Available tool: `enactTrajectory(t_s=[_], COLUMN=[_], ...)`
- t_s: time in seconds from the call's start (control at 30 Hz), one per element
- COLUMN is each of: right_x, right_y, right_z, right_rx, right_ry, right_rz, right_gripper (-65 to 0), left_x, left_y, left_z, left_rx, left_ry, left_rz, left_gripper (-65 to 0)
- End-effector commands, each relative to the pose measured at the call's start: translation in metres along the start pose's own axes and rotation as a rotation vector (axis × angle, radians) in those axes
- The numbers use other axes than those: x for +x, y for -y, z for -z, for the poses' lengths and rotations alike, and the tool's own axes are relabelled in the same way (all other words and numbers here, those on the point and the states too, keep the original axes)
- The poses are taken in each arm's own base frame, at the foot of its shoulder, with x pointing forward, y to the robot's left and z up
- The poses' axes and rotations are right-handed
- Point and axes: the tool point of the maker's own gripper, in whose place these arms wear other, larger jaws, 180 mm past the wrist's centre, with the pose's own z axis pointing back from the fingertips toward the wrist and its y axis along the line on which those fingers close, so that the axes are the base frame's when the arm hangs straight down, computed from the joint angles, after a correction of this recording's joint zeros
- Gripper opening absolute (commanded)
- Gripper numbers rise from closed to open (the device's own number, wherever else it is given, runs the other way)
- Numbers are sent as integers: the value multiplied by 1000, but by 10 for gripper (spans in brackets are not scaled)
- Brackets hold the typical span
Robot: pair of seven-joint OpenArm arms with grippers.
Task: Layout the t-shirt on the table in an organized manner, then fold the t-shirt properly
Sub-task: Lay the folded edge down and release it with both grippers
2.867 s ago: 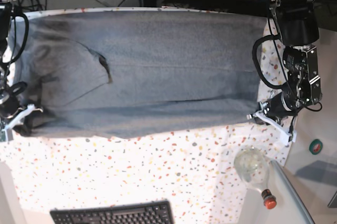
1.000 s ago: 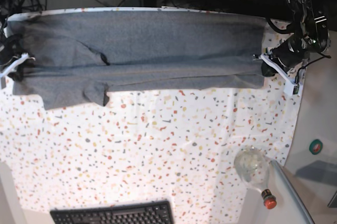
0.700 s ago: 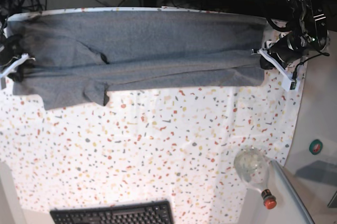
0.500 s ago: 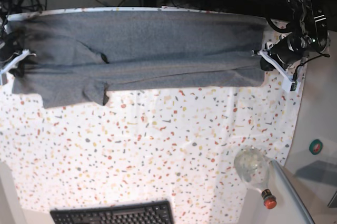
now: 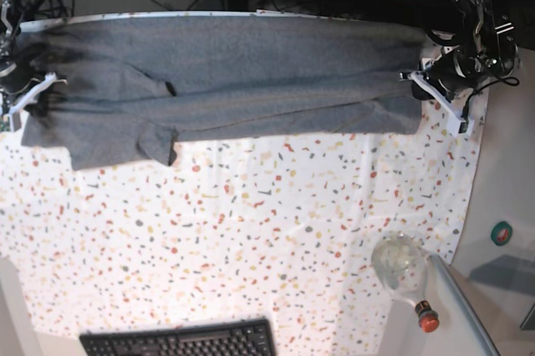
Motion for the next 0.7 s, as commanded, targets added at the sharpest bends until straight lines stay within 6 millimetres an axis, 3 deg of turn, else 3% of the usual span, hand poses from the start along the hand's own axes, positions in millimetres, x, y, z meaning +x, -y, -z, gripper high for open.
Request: enactTrajectory(t_s=[0.0, 0.03, 0.07, 0.2, 0.23, 0.37, 0.47, 0.57, 0.67], right_x=[21, 23, 25, 49, 54, 88, 114, 137, 145], right_y=[12, 17, 17, 32, 31, 13, 3, -1, 3], right_z=[-4, -6, -8, -26, -33, -51, -50, -17, 21], right_rx=[-23, -37, -47, -123, -136, -137, -123, -84, -38], right_ry=[53, 61, 77, 191, 221, 322, 326, 250, 113], right_rz=[-12, -5, 19, 103, 118, 108, 94, 147, 180], right_gripper=[-650, -650, -603, -348, -315, -309, -308, -305, -306], left_x=[11, 12, 13, 21, 22, 23, 24, 30, 30], left_y=[-6, -7, -6, -5, -4, -4, -11, -35, -68], left_z=[-5, -6, -6, -12, -13, -14, -16, -26, -45], left_rx=[18, 19, 19, 19, 17, 18, 31, 79, 150], left_ry=[29, 30, 32, 61, 65, 68, 78, 123, 198], left_rz=[11, 13, 16, 22, 23, 21, 7, -76, -222], left_gripper=[-650, -650, -650, -643, -583, -362, -253, -237, -234])
